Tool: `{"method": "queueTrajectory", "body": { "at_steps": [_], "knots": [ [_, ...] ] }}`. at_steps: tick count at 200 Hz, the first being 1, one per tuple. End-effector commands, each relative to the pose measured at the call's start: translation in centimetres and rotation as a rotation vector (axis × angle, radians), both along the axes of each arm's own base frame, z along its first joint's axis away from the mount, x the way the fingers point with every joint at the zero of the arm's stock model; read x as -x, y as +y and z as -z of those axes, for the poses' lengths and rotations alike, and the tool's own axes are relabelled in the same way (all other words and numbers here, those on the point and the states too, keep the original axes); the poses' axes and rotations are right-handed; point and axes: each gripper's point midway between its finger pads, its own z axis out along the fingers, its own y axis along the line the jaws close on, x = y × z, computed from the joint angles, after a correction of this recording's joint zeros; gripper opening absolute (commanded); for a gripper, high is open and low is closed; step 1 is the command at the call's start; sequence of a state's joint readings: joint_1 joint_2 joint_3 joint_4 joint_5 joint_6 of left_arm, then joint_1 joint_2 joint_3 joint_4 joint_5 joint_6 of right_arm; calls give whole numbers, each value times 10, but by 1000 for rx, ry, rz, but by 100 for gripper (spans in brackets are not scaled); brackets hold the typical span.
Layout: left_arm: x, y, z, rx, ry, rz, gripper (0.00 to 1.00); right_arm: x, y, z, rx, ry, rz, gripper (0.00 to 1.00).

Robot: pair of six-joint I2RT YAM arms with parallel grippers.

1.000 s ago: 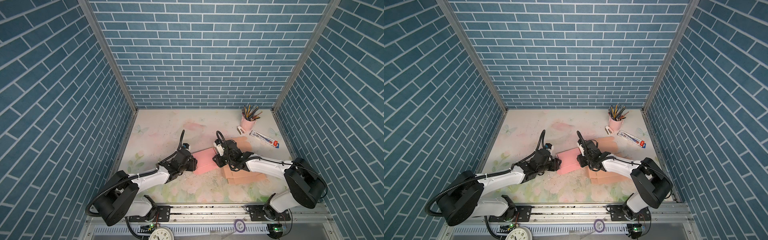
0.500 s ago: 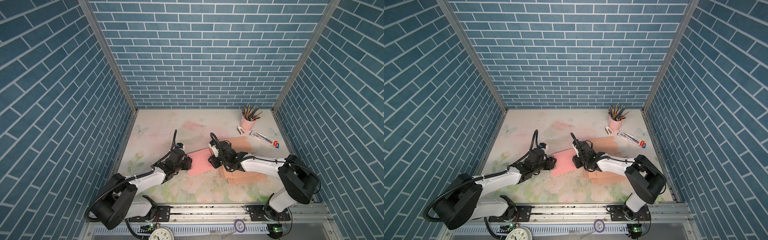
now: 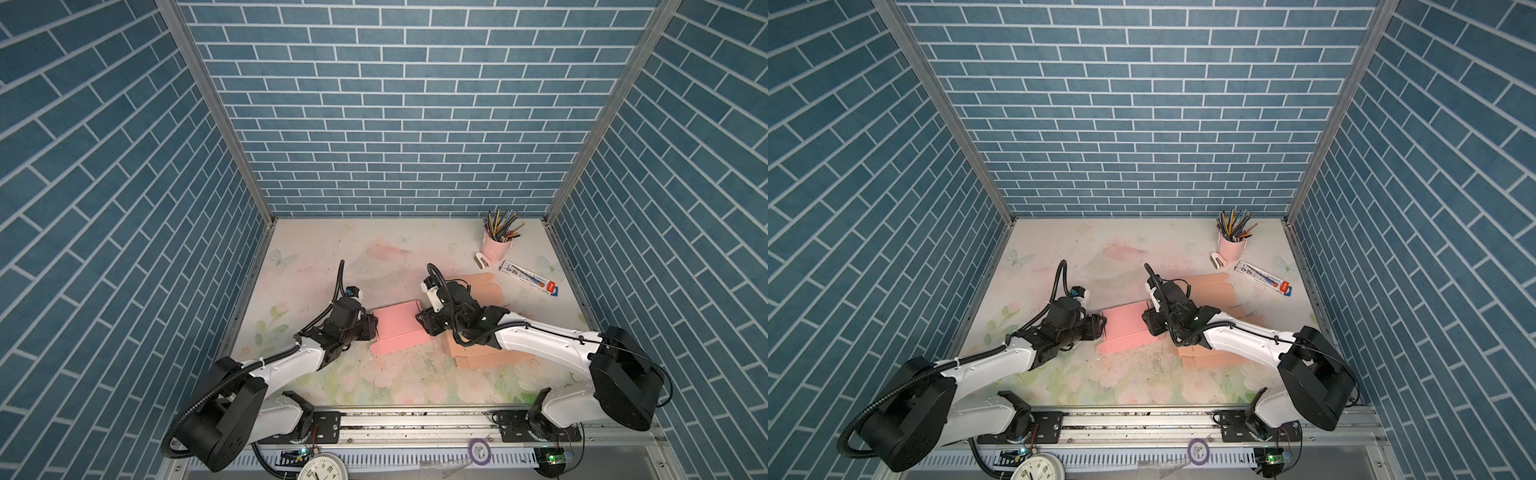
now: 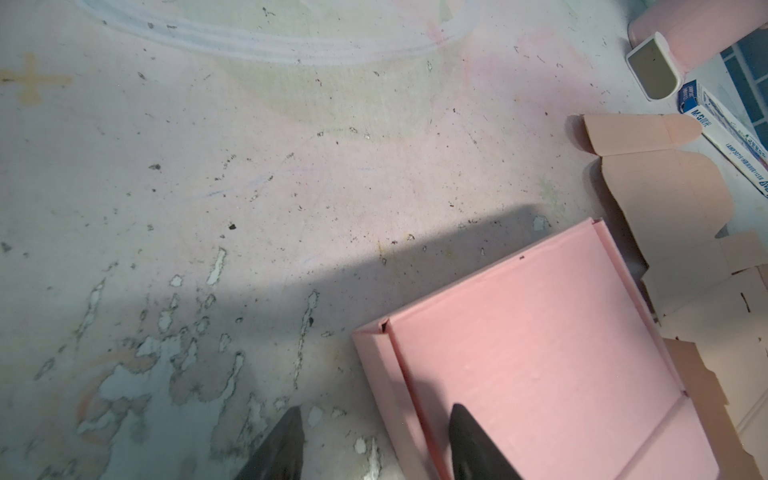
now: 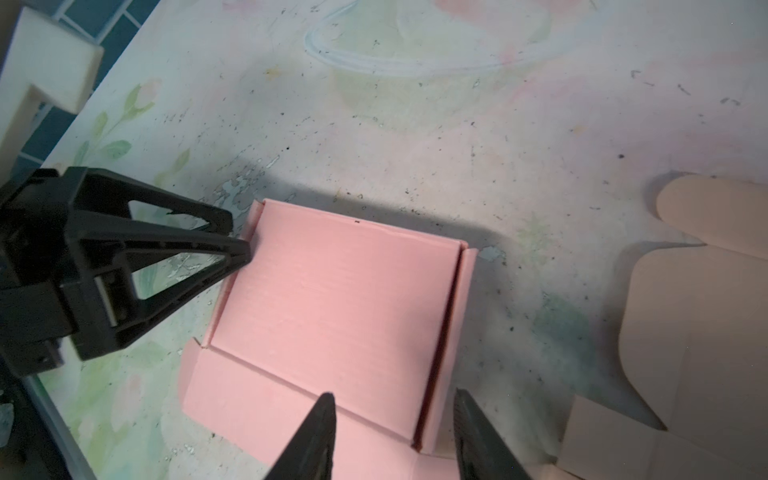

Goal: Fold the paper box

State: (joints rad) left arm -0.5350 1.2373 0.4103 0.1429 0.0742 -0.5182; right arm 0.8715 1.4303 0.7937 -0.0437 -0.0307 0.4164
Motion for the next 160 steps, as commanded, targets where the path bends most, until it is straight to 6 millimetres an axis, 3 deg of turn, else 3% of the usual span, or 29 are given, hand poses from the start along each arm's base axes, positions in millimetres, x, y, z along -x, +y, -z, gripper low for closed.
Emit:
{"method": "queueTrajectory", "body": {
  "at_steps": [1,41,96,160],
  "knots": [
    [6,3,2,0,9,11,57,-1,-8,12,-37,60,36,47],
    [11,0,-4,42,4,18,58,-6,3,21,-72,92,9,47],
    [19,-8,4,93,34,41,57,-5,19,37,-92,147,-37,46],
    [16,-18,2,101,30,63,56,3,35,34,-109,151,-75,38]
  ]
}}
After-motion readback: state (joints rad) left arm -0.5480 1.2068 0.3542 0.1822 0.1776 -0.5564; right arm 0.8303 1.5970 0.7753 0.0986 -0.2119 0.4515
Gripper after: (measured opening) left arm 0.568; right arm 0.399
